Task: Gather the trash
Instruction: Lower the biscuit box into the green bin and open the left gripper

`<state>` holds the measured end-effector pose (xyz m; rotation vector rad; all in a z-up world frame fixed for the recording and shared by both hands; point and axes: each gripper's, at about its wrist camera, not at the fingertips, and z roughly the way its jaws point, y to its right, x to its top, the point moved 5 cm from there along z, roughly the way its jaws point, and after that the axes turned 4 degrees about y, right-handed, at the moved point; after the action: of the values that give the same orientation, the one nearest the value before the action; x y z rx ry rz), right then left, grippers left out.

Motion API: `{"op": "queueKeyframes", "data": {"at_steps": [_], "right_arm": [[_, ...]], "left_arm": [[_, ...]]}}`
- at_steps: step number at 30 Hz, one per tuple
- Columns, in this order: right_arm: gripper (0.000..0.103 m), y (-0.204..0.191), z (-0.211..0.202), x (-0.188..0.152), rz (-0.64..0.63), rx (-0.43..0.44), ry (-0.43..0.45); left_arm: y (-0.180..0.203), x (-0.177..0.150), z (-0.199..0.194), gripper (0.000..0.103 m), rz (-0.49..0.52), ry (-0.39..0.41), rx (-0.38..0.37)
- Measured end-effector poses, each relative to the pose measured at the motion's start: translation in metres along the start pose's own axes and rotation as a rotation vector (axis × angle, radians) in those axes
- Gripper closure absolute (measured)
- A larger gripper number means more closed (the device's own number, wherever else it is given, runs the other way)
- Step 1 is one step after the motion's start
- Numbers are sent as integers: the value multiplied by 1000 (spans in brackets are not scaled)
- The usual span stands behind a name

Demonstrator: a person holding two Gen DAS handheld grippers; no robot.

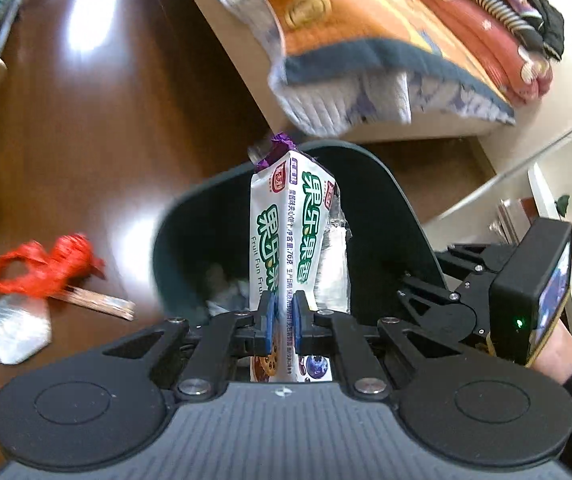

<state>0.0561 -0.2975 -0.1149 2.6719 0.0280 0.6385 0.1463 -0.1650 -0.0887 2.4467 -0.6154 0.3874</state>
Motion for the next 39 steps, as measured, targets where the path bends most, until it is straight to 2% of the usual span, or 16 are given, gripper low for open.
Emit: {"op": "queueKeyframes", "data": {"at_steps": [16,27,32,35,37,39], "right_arm": [[98,0,0,1,3,6,3],[98,3,-2,1,-2,17,7],[98,2,-4,3,-6,26,15],[98,2,-5,3,-7,29,15],[98,2,-5,4,-6,29,13],[98,2,-5,5,-5,29,11]], "left_arm": [[29,-5,101,94,30,-149,14],[36,-16,139,94,94,-211,77],[35,-14,146,93,84,-234,83],[35,-13,144,87,68,-230,74],[33,-11,142,74,56,-226,64],[32,-11,139,68,55,-220,52]]}}
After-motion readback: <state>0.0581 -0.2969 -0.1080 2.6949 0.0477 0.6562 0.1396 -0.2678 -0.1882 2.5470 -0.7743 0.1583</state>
